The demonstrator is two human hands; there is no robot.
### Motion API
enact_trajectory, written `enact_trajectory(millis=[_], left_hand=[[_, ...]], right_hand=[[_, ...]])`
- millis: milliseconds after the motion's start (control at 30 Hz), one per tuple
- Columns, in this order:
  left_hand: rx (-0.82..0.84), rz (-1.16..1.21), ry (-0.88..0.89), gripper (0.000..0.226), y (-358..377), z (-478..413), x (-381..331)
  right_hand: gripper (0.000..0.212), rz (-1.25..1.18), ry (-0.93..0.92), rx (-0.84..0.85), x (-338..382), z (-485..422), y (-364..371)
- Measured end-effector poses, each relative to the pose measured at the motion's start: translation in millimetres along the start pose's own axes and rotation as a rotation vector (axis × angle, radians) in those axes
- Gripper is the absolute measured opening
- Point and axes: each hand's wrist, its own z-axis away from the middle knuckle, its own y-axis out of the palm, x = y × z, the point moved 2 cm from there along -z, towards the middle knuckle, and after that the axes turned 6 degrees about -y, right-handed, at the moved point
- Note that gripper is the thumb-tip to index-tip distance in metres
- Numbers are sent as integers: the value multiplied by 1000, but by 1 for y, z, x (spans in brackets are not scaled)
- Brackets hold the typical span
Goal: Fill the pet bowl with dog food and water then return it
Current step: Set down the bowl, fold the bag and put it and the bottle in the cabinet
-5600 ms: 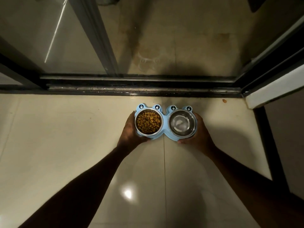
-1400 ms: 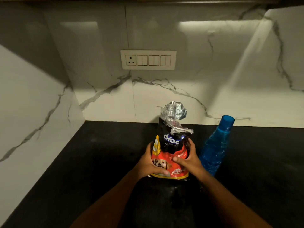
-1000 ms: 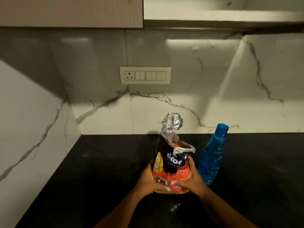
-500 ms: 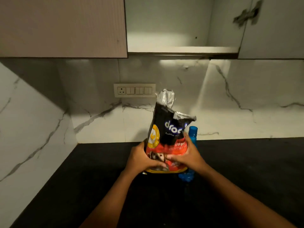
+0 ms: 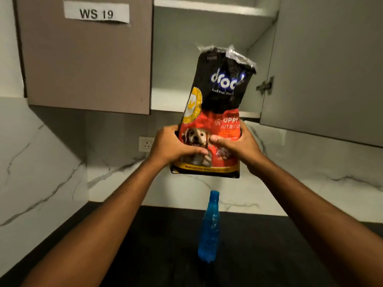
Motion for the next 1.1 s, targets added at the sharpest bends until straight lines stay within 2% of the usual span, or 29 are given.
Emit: enact_trajectory(millis=[133,333,500,600,733,833,967,1033,1100], left_hand=[[-62,-11,86,46,-14,-48,-31],[-89,-26,162,55,-31,-129,-39],[-72,51,185,50,-39,-211,-25],[23,132,163,45,-32,-247,-8],[109,148,81,49,-15,-289,20],[123,223,-14,48,-2,-303,37],[129,346,-89,38,13,-316,46],[146,376,-116,38,17,-323,50],[164,386,-125,40,21,-329,54]], right_hand=[[85,-3,-24,0,30,-49,-7],[73,-3,-89,1,48,-123,-2],[87,-24,-139,-55,41,-207,13],[112,6,-119,-82,23,-248,22],[92,-9,-71,-67,-14,-291,33],[118,-16,-30,-56,-39,-312,37],[130,78,30,93,-70,-335,28],[123,220,89,222,-80,-339,23],[104,272,160,273,-81,-339,20]])
